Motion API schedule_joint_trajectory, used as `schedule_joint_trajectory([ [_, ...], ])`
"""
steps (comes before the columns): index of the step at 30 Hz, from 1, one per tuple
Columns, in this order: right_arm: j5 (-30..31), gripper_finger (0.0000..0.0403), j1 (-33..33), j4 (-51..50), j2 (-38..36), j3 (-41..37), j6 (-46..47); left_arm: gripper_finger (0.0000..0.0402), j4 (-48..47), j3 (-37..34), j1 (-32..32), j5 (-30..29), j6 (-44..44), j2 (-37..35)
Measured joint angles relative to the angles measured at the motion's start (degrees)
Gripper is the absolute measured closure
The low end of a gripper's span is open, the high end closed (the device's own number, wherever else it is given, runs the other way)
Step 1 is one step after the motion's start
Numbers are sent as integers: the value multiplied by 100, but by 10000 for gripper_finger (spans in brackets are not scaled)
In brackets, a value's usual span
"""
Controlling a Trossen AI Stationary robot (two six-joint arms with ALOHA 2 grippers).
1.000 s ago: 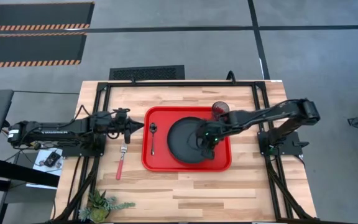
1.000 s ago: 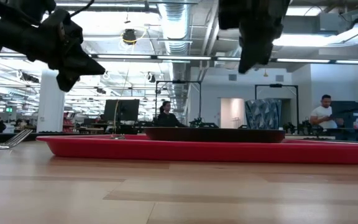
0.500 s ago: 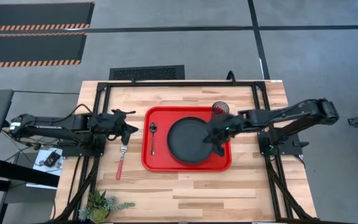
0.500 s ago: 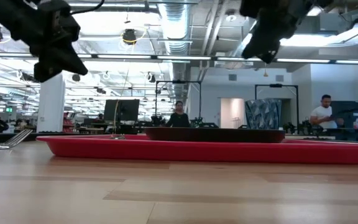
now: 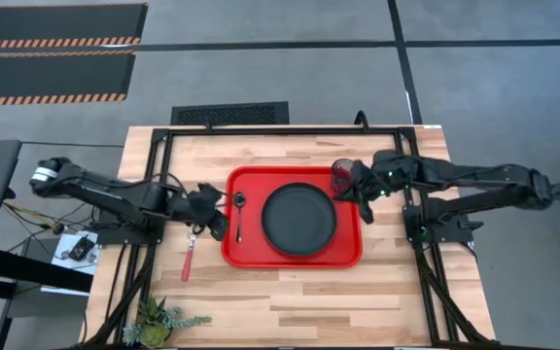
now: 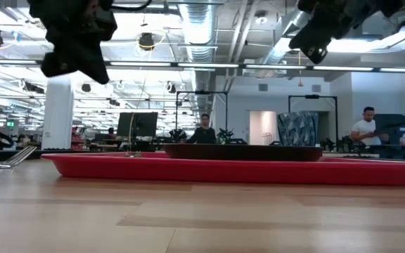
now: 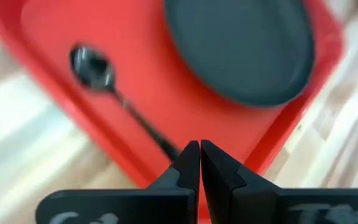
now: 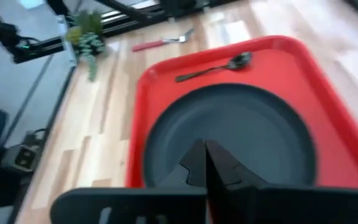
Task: Pick and place plate/cup/fork/spoon on tray
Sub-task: Put the pink fork on the orange tray
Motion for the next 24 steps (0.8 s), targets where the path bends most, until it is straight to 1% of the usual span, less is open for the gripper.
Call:
schedule_joint_trajectory([
  [3,-89,396,-156,-27,-26,0,-255,401,-804,543,-325,54,-956,394],
  [7,-445,395,-335,-225,-24,0,-640,401,-1609,1012,-831,229,-2108,761],
  [10,-640,395,-451,-418,-24,0,-848,401,-2043,1102,-1281,473,-2785,909],
  [12,-668,395,-515,-507,-24,0,-983,401,-2238,1043,-1568,493,-3233,954],
  [16,-671,394,-626,-476,-22,0,-1144,401,-2523,607,-1914,499,-3810,938],
  [19,-669,394,-710,-372,-20,0,-1142,402,-2166,41,-1934,724,-3877,791],
  [24,-669,394,-787,-315,-4,0,-1060,401,-956,-971,-1808,806,-4018,425],
])
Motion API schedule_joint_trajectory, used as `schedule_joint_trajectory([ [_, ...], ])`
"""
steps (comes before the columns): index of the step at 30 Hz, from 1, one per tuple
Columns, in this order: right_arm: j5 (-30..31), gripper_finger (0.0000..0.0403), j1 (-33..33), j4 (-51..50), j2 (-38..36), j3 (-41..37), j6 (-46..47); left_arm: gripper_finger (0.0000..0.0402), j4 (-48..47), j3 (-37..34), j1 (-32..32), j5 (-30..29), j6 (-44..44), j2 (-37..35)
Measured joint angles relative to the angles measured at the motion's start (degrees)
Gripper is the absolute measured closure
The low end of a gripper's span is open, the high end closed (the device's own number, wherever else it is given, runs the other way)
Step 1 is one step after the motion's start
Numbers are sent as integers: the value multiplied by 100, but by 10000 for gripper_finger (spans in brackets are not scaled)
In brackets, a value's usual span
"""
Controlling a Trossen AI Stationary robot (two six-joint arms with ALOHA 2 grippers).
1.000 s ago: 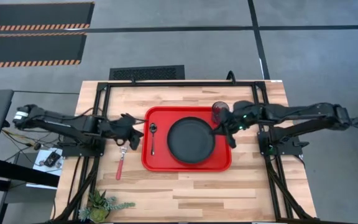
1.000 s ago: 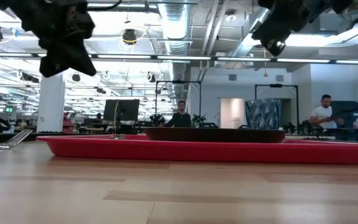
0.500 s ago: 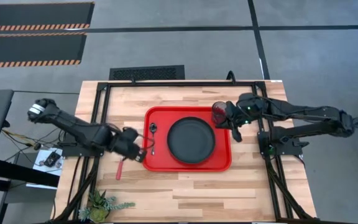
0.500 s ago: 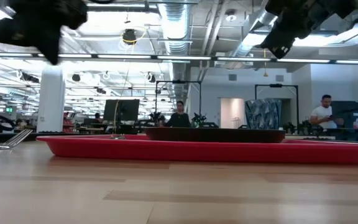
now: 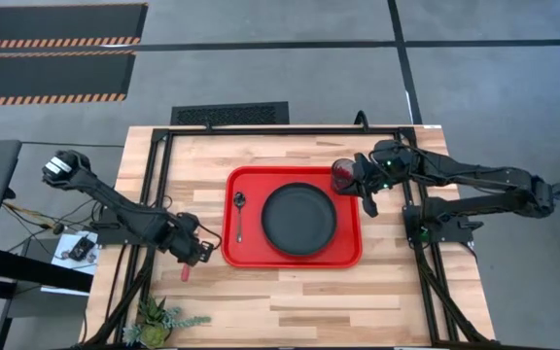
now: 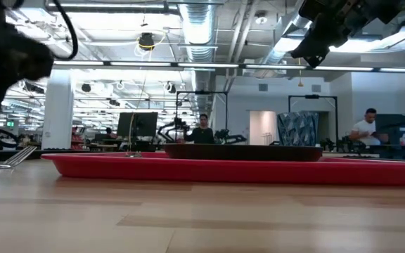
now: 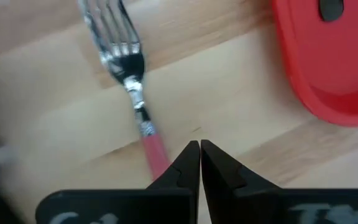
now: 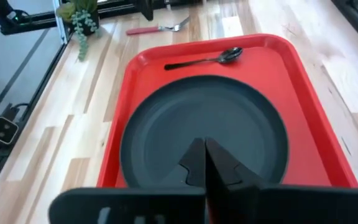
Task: Pick and place plate/cup/fork/spoon on tray
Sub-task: Put the pink fork on the orange tray
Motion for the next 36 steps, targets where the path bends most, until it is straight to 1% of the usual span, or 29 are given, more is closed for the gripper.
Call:
schedule_joint_trajectory([
  [2,-1,394,0,3,0,0,56,398,327,-274,53,64,-92,-161],
  [5,6,394,0,39,0,0,139,380,386,-482,175,242,-136,-365],
  [9,50,394,0,169,44,2,272,339,378,-503,358,268,36,-492],
  [14,61,394,0,395,144,2,476,285,215,-618,633,336,113,-439],
  [19,80,394,1,552,289,4,571,257,250,-820,806,465,319,-436],
  [22,174,394,43,565,310,4,575,254,334,-950,836,587,312,-436],
  [25,199,394,46,596,310,4,589,253,749,-1133,835,735,258,-434],
  [29,221,394,42,601,308,4,619,260,975,-1290,830,754,85,-445],
  [33,221,394,42,598,308,4,632,290,949,-1314,828,770,7,-447],
  [36,222,394,42,598,308,4,630,325,924,-1318,828,782,-8,-445],
])
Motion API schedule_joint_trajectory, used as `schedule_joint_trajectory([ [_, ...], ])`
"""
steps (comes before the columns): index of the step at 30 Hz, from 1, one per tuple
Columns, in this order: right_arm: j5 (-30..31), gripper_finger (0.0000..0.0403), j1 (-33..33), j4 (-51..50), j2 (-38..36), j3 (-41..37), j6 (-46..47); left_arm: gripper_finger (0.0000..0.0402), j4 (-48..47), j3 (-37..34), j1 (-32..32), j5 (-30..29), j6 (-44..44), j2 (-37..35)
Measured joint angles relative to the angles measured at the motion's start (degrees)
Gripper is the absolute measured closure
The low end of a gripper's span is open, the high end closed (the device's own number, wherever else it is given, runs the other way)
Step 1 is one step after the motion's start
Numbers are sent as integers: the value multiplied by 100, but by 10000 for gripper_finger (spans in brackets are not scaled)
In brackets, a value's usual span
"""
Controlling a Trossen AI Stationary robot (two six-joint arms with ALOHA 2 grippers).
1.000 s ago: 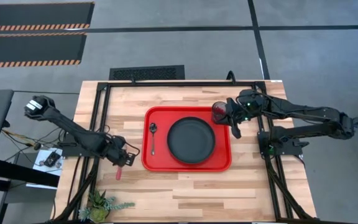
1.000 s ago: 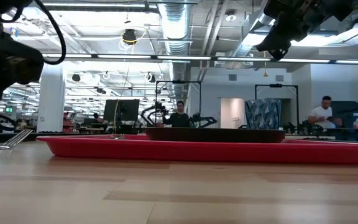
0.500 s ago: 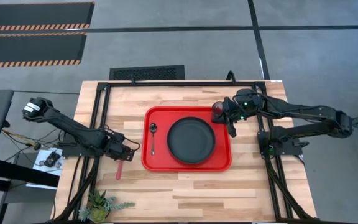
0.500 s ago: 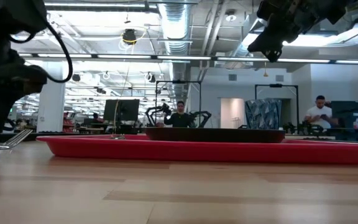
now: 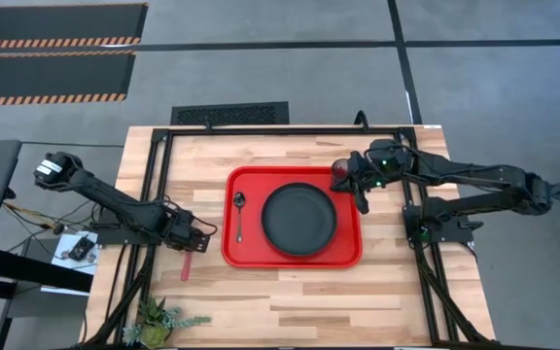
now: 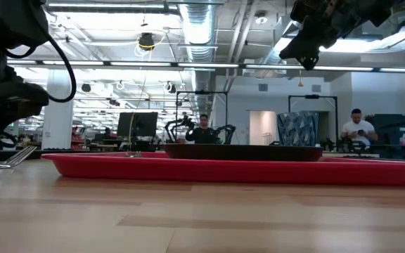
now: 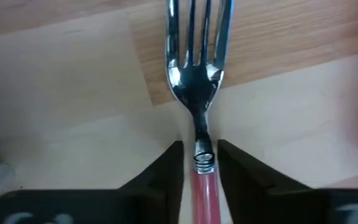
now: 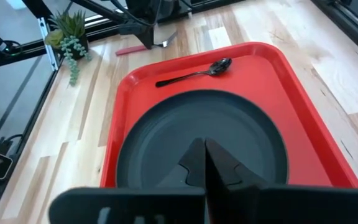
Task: Pick and place plate/cup/fork/spoon on tray
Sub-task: Put the pink fork on the orange tray
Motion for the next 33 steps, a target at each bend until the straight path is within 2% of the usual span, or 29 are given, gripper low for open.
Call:
schedule_joint_trajectory([
  [5,-1,394,0,-7,0,0,0,383,26,0,1,76,2,-1],
  [7,-1,394,2,-24,-2,0,-8,390,97,0,0,85,-12,-4],
  [12,-5,394,-2,-172,-22,0,-211,383,130,88,0,99,-146,12],
  [18,-34,393,-9,-219,-22,0,-420,401,130,566,0,-52,-310,9],
  [25,-47,393,-15,-535,-22,0,-707,399,-110,1362,0,-693,-603,15],
  [30,-49,392,-15,-730,-22,0,-932,400,-789,1556,0,-607,-646,26],
  [33,-49,392,-15,-807,-22,0,-1012,381,-845,1556,-18,-554,-537,45],
])
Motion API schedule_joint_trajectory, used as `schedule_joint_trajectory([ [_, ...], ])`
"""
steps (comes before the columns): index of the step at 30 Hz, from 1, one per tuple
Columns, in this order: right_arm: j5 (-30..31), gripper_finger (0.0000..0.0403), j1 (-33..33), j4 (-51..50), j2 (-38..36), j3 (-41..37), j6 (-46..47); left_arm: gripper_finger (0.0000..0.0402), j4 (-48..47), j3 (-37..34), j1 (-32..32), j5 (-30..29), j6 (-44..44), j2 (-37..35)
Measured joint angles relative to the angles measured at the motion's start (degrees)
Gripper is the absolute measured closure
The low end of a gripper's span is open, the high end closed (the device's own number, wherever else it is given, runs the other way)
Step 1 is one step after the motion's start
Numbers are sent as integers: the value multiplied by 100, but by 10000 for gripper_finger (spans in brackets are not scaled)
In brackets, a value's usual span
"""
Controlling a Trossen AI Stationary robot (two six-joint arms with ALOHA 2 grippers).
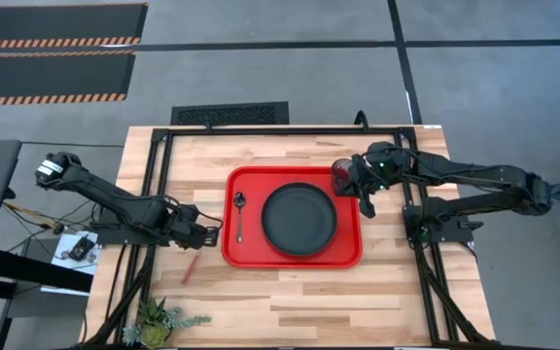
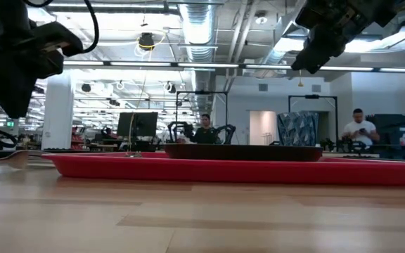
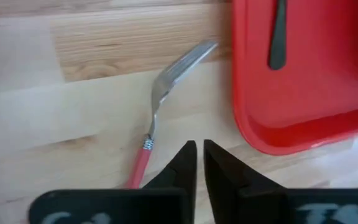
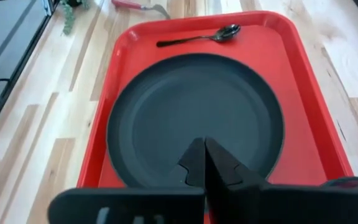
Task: Pick and place plate/cup/fork/spoon on tray
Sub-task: Put the pink fork on the orange tray
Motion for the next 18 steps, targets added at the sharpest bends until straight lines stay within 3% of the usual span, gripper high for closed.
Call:
schedule_joint_trajectory([
  [11,0,392,2,-61,0,-2,1,254,16,0,-453,64,128,1017],
  [15,2,392,2,-61,0,0,44,242,236,0,-687,145,97,1380],
  [18,4,392,2,-57,0,0,70,260,237,0,-853,216,19,1593],
])
